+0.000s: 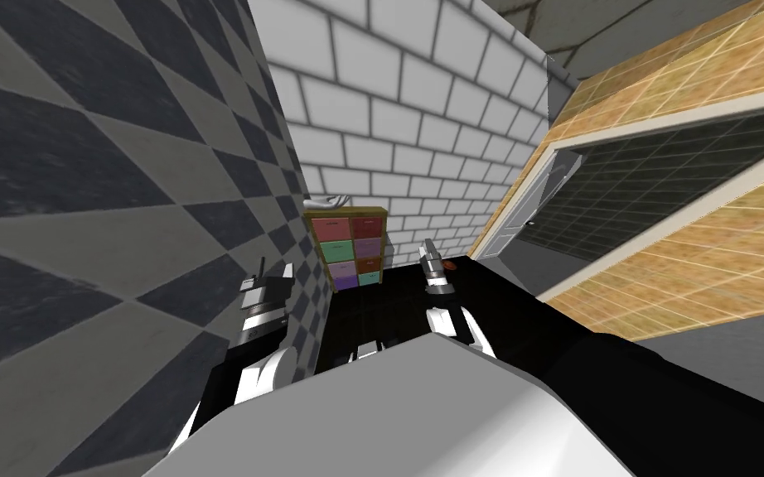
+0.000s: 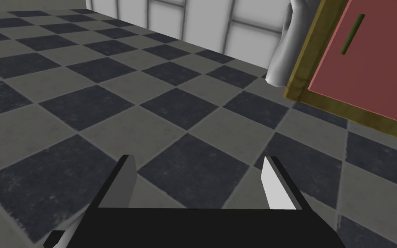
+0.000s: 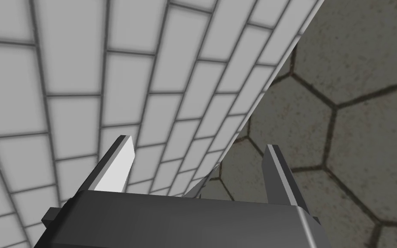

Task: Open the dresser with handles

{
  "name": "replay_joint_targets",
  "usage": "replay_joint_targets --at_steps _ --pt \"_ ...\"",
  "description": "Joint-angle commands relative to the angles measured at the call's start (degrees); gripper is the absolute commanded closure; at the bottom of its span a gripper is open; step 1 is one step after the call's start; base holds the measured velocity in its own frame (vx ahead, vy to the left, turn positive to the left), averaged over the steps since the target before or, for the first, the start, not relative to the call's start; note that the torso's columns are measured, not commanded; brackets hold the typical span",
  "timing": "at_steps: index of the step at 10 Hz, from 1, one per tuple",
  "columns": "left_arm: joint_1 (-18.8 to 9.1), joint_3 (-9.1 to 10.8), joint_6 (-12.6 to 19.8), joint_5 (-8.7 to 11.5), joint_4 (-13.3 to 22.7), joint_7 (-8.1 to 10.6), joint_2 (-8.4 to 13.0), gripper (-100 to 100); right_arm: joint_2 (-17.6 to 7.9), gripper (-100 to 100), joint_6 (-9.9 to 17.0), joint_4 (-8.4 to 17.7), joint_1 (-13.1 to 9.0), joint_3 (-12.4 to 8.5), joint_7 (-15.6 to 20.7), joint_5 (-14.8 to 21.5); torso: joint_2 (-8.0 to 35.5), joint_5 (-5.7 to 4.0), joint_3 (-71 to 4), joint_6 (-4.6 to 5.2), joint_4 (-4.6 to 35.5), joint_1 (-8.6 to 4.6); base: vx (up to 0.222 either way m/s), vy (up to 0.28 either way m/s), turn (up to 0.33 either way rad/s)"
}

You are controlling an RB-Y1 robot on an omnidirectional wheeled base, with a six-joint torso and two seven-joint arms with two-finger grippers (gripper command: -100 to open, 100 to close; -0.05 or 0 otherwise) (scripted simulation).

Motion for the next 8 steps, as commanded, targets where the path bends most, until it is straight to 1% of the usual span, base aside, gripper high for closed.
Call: replay_joint_targets --at_steps 1,2,3,4,6,8 --pt "0.00 0.00 0.00 0.00 0.00 0.00 0.00 0 0.00 0 0.00 0.00 0.00 0.00 0.00 0.00 4.23 0.00 -8.46 0.00 4.23 0.00 0.000 0.000 0.000" --pt "-0.09 0.01 -0.20 -0.04 0.53 -0.03 2.50 -100 0.00 0 0.00 0.00 0.00 0.00 0.00 0.00 8.46 0.00 -16.92 0.00 8.46 0.00 0.024 -0.014 -0.005" --pt "-0.18 0.03 -0.40 -0.07 1.06 -0.06 4.10 -100 0.00 0 0.00 0.02 0.01 0.00 0.00 0.00 10.34 0.00 -20.89 0.00 10.34 -0.02 0.044 -0.030 -0.006" --pt "-0.29 0.04 -0.66 -0.12 1.76 -0.10 5.57 -100 0.01 0 0.01 0.03 0.01 0.01 0.00 0.00 10.82 -0.01 -22.05 0.00 10.88 -0.05 0.063 -0.040 -0.007" --pt "-0.58 0.09 -1.35 -0.24 3.55 -0.21 7.82 -100 0.01 0 0.01 0.03 0.02 0.01 0.00 0.00 10.99 -0.02 -22.37 0.00 11.09 -0.06 0.087 -0.063 -0.011" --pt "-0.95 0.14 -2.22 -0.40 5.76 -0.34 9.27 -100 0.01 0 0.00 0.03 0.02 0.01 0.00 0.00 11.08 -0.02 -22.33 0.00 11.13 -0.04 0.113 -0.076 -0.013"
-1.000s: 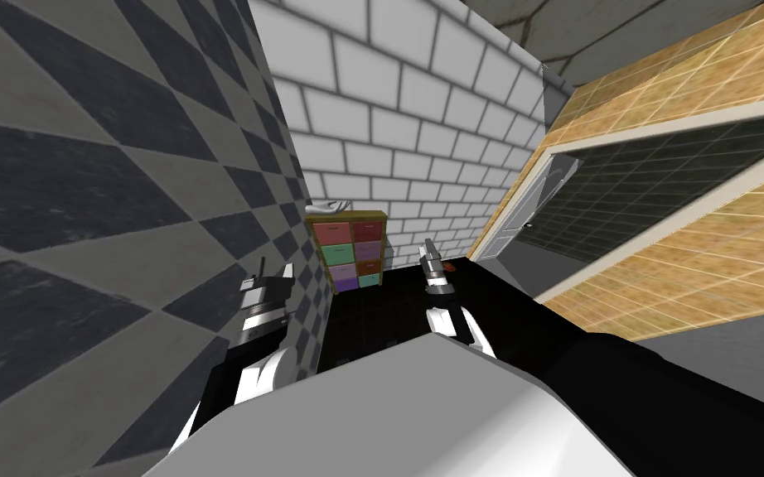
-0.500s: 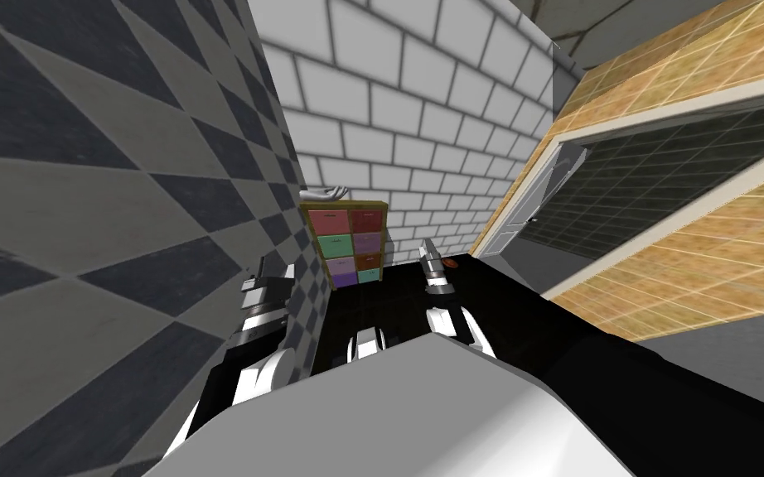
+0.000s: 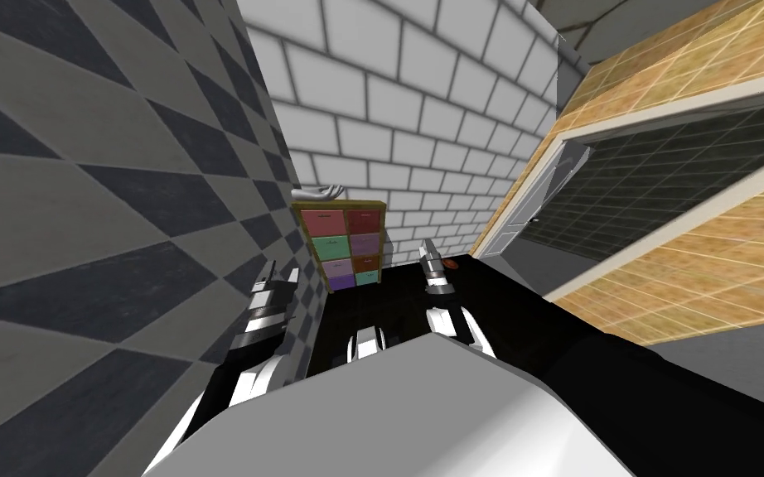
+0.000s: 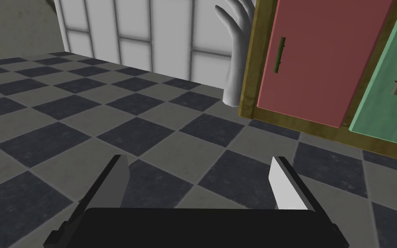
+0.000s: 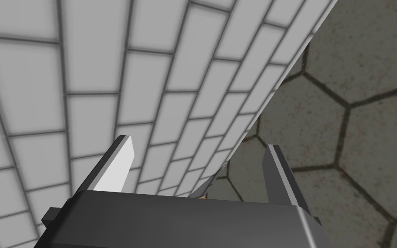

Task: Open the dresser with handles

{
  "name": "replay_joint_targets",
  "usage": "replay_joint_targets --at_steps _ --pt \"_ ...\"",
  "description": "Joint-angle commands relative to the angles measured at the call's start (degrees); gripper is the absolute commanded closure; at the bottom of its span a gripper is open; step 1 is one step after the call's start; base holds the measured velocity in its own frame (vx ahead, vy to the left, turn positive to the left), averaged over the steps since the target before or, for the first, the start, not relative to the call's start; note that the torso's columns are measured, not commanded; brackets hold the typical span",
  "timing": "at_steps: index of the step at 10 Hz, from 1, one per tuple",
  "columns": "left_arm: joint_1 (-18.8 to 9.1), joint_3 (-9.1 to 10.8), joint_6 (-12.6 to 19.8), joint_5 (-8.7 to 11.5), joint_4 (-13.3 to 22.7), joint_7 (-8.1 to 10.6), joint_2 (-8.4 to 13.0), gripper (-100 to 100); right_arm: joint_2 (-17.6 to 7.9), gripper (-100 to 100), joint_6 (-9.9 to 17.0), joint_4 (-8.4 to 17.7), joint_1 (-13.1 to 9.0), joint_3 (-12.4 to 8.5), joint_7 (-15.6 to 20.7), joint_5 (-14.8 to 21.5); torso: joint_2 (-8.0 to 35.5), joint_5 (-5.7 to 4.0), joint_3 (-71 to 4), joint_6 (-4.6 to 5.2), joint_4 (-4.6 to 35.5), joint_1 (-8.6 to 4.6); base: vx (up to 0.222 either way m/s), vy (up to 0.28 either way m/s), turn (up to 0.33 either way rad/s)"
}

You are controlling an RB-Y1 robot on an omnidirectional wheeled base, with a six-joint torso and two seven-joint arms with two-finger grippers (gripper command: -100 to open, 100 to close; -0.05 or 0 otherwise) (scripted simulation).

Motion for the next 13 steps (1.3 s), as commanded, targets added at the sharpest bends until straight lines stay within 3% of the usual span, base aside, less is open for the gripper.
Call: replay_joint_targets --at_steps 1,6,13 --pt "-0.91 0.29 -1.33 -0.21 4.09 -0.20 2.18 -100 0.00 0 0.00 0.00 0.00 0.00 0.00 0.00 -0.01 0.01 0.00 0.00 0.00 0.02 0.179 -0.115 -0.025" --pt "-1.95 0.45 -3.84 -0.65 10.46 -0.58 3.12 -100 0.00 0 0.00 0.00 0.00 0.00 0.00 0.00 0.18 0.05 0.11 -0.01 0.05 0.17 0.169 -0.097 -0.015" --pt "-3.35 0.65 -7.24 -1.25 19.02 -1.09 2.40 -100 0.00 0 0.00 0.00 0.01 0.00 0.00 0.00 -0.06 0.04 -0.03 0.00 -0.01 0.11 0.137 -0.092 -0.015"
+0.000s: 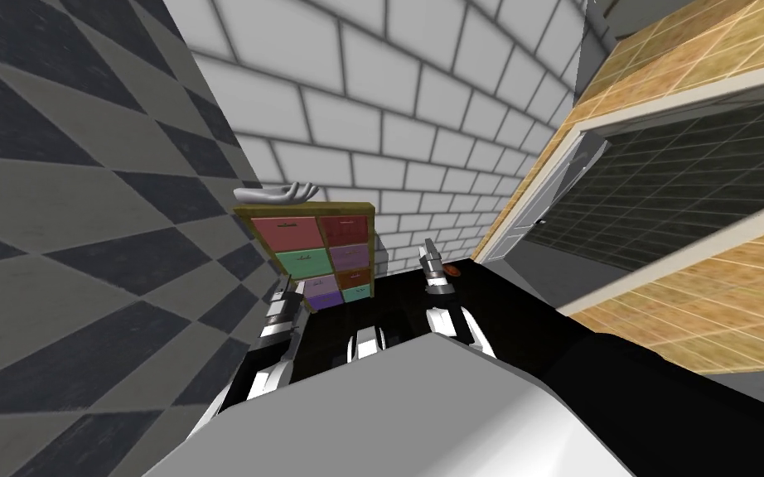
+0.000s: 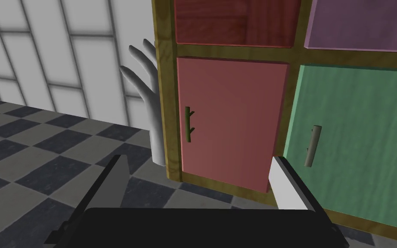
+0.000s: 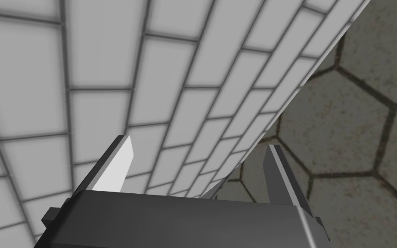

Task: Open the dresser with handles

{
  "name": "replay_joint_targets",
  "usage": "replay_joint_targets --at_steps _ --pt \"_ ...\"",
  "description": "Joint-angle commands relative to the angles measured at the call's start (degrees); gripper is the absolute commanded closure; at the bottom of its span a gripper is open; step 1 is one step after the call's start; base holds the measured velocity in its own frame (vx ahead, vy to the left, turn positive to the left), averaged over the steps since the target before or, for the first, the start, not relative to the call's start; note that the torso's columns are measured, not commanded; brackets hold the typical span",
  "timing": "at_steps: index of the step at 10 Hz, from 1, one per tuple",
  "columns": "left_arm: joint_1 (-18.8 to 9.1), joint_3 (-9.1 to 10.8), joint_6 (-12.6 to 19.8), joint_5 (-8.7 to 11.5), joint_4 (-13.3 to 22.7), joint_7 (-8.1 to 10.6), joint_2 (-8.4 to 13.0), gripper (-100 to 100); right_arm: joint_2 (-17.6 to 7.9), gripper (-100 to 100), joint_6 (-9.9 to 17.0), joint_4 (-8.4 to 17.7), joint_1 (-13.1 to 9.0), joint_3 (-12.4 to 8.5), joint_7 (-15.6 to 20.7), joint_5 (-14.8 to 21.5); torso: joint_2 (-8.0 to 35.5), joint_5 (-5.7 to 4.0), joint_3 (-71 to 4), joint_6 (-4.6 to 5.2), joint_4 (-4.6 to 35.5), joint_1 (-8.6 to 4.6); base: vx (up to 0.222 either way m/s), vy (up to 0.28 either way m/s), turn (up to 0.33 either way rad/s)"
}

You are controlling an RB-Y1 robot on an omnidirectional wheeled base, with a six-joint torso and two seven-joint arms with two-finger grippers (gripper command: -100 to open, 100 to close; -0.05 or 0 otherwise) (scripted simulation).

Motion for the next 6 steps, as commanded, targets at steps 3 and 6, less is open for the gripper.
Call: replay_joint_targets --at_steps 3,6 --pt "-1.11 0.18 -2.76 -0.42 6.50 -0.38 -0.28 -100 0.00 0 0.00 0.00 0.00 0.00 0.00 0.00 0.14 -0.04 0.09 0.00 0.04 -0.12 0.151 -0.099 -0.016" --pt "-1.69 0.27 -4.26 -0.68 10.10 -0.60 -0.36 -100 0.01 0 0.00 0.00 0.00 0.00 0.00 0.00 0.14 -0.02 0.08 0.00 0.04 -0.04 0.147 -0.107 -0.015"
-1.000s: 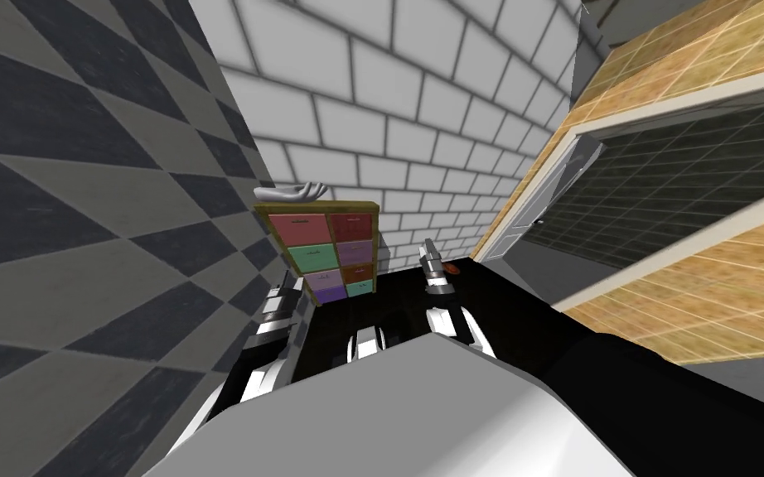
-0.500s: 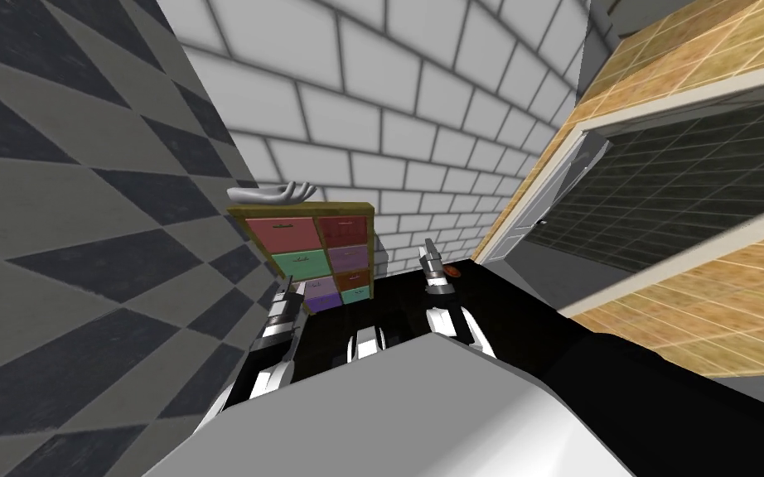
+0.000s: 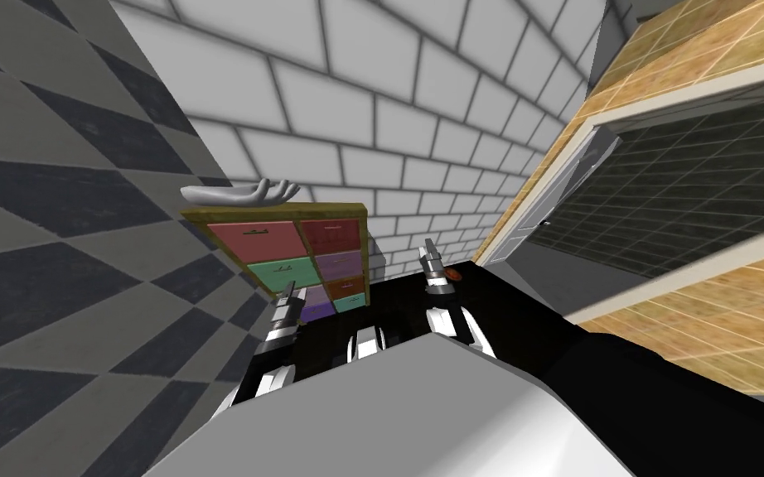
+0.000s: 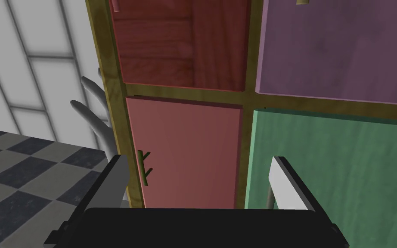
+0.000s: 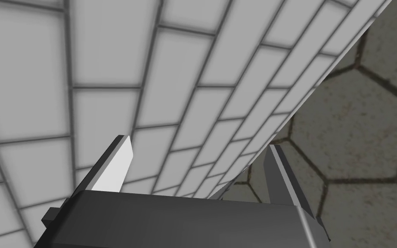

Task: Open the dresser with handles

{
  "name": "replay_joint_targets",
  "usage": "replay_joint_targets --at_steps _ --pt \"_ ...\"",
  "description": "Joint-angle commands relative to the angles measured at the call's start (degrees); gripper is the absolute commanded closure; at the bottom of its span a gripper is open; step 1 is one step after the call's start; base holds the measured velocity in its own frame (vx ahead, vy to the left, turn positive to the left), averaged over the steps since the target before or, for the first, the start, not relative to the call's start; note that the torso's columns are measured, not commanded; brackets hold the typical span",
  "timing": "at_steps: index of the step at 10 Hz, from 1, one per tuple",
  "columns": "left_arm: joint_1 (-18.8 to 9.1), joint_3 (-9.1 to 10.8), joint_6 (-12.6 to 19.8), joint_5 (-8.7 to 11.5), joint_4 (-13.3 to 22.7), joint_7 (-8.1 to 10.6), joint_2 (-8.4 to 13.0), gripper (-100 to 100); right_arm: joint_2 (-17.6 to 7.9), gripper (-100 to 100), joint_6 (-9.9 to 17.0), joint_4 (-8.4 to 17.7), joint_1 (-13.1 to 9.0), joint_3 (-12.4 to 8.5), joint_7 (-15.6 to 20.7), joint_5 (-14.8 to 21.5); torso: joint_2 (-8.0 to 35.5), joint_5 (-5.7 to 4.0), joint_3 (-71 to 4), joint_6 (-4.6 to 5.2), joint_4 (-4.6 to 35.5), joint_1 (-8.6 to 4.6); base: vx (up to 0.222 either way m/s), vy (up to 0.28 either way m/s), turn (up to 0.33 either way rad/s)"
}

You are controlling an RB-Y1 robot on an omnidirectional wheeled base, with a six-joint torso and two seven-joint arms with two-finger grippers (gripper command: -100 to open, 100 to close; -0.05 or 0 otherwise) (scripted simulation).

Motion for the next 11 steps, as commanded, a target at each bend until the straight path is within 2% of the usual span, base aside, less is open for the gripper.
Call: replay_joint_targets --at_steps 1,7,11 --pt "-0.39 0.02 -1.20 -0.26 2.93 -0.27 -0.20 -100 0.00 0 0.00 0.00 0.00 0.00 0.00 0.00 0.01 0.02 0.01 0.00 0.00 0.08 0.145 -0.082 -0.018" --pt "-1.64 0.21 -4.43 -0.81 10.68 -0.74 -1.86 -100 0.00 0 0.00 0.00 0.00 0.00 0.00 0.00 -0.10 0.00 -0.05 0.00 -0.02 -0.01 0.161 -0.090 -0.015" --pt "-2.23 0.29 -5.99 -1.07 14.33 -0.97 -5.32 -100 -0.01 0 0.00 0.00 -0.01 -0.01 0.00 0.00 0.01 0.00 0.02 0.00 0.01 0.01 0.113 -0.068 -0.012"
